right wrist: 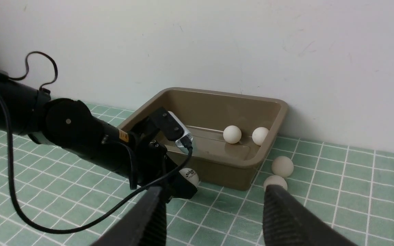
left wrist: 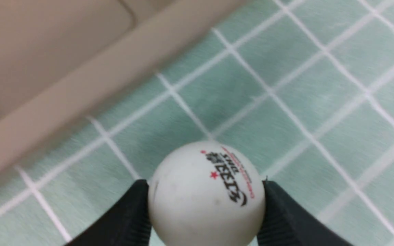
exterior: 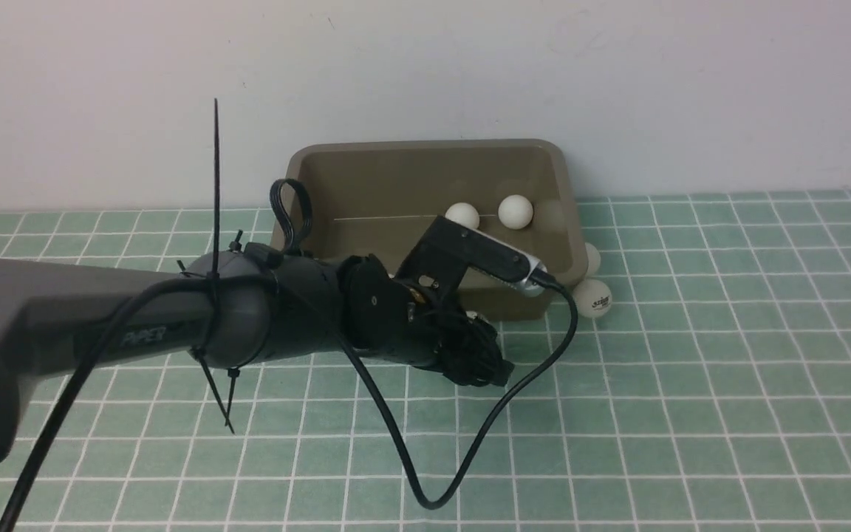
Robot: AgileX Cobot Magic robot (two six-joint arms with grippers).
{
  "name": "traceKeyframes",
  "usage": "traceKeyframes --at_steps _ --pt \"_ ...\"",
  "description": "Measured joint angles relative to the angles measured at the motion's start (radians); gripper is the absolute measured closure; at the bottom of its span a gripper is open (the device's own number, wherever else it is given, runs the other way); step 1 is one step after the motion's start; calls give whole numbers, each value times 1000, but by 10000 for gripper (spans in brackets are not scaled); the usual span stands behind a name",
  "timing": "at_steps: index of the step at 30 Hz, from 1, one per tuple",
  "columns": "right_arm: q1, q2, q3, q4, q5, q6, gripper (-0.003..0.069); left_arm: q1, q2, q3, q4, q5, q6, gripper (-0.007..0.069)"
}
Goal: Put the table tennis balls in the box on the green coffee tablecloth.
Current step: 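Drop the ball into the bin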
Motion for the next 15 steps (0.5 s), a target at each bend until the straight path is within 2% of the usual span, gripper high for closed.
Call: traceKeyframes --at_steps 9,13,15 --pt "0 0 0 0 -3 -17 303 -22 -117 1 0 157 18 272" --pt "0 0 0 0 -4 -19 303 -23 -173 1 0 161 43 272" --pt "0 0 0 -1 -4 -20 303 -11 -207 1 0 105 109 272"
